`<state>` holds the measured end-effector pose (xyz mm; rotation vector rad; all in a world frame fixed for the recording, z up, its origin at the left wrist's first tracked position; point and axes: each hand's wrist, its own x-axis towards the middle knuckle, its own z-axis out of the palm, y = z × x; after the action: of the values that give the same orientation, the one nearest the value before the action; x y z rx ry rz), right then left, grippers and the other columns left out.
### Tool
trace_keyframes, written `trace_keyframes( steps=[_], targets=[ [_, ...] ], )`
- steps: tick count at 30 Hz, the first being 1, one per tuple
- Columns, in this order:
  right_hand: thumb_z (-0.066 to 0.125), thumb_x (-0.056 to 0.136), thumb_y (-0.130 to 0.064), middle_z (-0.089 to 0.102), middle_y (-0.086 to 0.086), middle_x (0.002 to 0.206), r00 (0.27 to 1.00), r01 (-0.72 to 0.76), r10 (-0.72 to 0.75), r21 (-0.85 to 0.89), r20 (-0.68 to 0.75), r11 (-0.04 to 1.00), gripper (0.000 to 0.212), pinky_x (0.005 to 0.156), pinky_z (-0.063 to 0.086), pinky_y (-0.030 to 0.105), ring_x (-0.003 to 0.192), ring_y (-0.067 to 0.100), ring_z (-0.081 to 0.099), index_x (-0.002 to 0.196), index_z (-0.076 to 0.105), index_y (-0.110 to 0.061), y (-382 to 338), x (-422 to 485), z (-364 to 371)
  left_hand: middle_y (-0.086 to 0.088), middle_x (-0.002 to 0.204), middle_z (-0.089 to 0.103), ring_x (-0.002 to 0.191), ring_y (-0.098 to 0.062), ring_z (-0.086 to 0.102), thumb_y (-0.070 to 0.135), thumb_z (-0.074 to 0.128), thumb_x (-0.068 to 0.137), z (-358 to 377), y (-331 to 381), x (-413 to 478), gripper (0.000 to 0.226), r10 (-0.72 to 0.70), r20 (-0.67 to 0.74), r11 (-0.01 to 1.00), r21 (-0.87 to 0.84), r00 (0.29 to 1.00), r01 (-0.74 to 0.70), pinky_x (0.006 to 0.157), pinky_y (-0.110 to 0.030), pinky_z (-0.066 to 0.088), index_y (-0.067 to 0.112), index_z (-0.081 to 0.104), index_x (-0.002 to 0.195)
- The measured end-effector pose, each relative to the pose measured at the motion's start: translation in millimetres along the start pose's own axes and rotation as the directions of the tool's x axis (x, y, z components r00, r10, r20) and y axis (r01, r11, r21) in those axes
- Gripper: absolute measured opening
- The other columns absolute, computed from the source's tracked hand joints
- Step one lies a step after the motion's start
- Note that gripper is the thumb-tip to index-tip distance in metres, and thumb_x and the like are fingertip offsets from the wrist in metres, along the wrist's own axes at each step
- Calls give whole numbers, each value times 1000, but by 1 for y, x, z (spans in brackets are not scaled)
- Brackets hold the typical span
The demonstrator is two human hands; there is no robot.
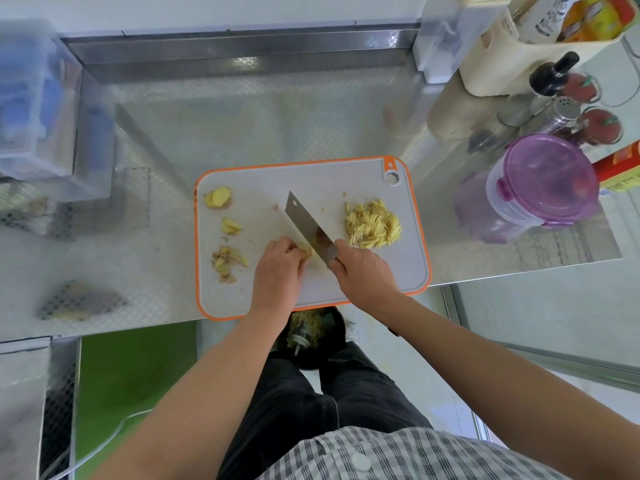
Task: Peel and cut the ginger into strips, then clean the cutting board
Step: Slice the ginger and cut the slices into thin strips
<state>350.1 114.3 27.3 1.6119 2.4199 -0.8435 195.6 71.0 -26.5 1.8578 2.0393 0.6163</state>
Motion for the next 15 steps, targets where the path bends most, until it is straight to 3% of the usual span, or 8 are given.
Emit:
trace_keyframes(
  steps=[4,9,15],
  targets=[
    [38,100,-22,40,-2,68,1000,22,-22,-19,-9,1000,7,58,30,32,66,27,42,95,35,-17,-3,1,-6,-8,71,57,66,-29,54,-5,78,68,-3,0,3,14,48,15,998,44,999,-48,53,-33,49,5,72,76],
    [36,100,-19,42,3,73,998,16,-10,-112,54,994,14,60,35,33,69,28,43,111,41,-11,-7,4,-5,-7,67,58,64,-28,53,-5,80,66,-4,1,5,15,52,34,997,59,998,-54,52,-30,45,5,73,75],
    [37,99,-13,35,-1,66,997,8,3,-130,83,991,12,60,34,33,66,27,44,110,40,-11,-7,6,-1,-7,66,58,64,-28,53,-6,79,67,-3,0,4,15,55,39,997,58,998,-58,50,-31,45,5,73,74]
  ],
)
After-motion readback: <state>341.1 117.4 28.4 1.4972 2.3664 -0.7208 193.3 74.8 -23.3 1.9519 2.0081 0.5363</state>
